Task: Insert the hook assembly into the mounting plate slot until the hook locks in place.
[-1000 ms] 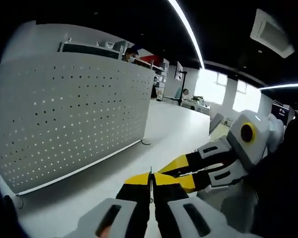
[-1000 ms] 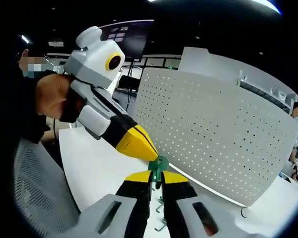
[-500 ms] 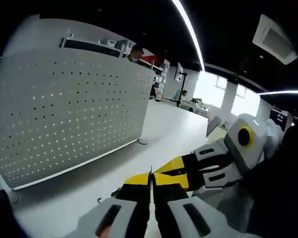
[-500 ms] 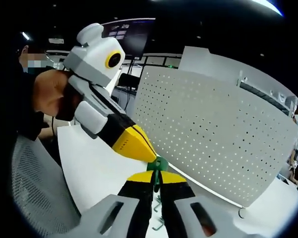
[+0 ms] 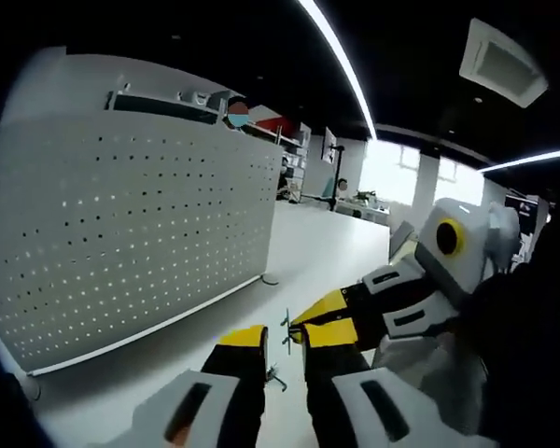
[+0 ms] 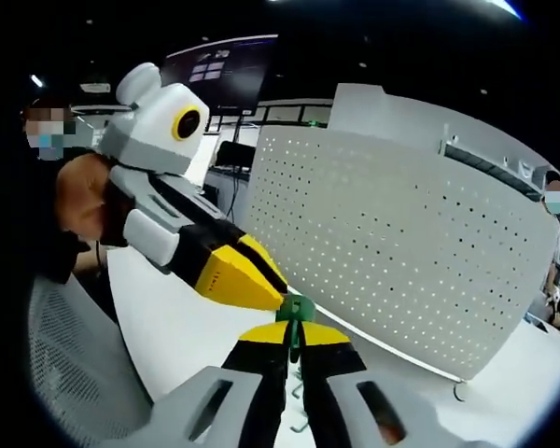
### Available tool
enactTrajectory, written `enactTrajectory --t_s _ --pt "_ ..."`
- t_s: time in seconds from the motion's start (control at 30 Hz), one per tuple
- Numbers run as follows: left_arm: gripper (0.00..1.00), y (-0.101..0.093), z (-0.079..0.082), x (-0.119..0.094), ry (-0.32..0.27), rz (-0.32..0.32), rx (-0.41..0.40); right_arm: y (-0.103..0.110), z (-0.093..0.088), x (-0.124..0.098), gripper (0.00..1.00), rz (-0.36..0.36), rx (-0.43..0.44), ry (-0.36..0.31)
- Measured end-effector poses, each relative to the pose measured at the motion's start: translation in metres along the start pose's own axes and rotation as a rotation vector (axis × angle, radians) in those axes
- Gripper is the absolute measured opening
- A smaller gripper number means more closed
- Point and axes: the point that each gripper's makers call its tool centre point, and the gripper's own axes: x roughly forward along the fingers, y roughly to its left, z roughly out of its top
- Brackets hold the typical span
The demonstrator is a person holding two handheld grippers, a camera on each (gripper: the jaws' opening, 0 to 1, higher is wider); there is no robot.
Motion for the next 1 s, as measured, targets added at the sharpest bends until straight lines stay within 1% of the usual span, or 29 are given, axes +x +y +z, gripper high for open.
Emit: enactTrajectory --t_s 0.03,0.07,0.13,0.17,0.23,0.33,0.43,0.47,0.6,0.7,0.87,1.0 --pt "0.11 -0.001 0.0 -0.002 -0.006 -0.011 0.008 -0.002 0.001 0.0 0.01 -0.001 0.017 -0.002" --pt "0.1 -0.001 0.001 -0.003 -0.014 -0.01 0.01 -0.004 0.001 -0.001 0.01 -0.003 0.027 -0.003" --pt "0.13 -0.001 0.0 -0.004 -0.03 -0.008 0.019 -0.006 0.001 -0.001 0.01 -0.006 0.047 -0.004" --pt "0.13 -0.003 0.003 -0.005 -0.057 -0.022 0.022 -0.007 0.001 -0.001 0.01 -0.008 0.052 -0.004" --pt "0.14 -0.003 0.001 -0.007 -0.056 -0.023 0.016 -0.009 0.001 -0.001 0.01 -0.016 0.053 -0.002" --pt "0.16 -0.004 0.001 -0.009 -0.072 -0.022 0.039 -0.011 0.001 -0.002 0.01 -0.02 0.06 0.001" --pt "0.2 -0.009 0.004 -0.012 -0.109 -0.041 0.054 -0.013 0.002 -0.003 0.01 -0.026 0.065 0.001" --pt "0.2 -0.011 0.007 -0.014 -0.13 -0.047 0.064 -0.014 0.003 -0.003 0.01 -0.029 0.069 -0.002" --pt "0.24 -0.013 0.011 -0.021 -0.175 -0.033 0.108 -0.018 0.006 -0.003 0.01 -0.035 0.076 -0.01" --pt "0.28 -0.014 0.011 -0.024 -0.19 -0.021 0.137 -0.022 0.007 -0.003 0.01 -0.041 0.083 -0.012" --pt "0.34 -0.013 0.012 -0.03 -0.231 0.004 0.128 -0.029 0.009 -0.001 0.01 -0.052 0.089 -0.016" --pt "0.39 -0.016 0.006 -0.033 -0.246 0.014 0.136 -0.04 0.012 -0.001 0.01 -0.071 0.094 -0.024"
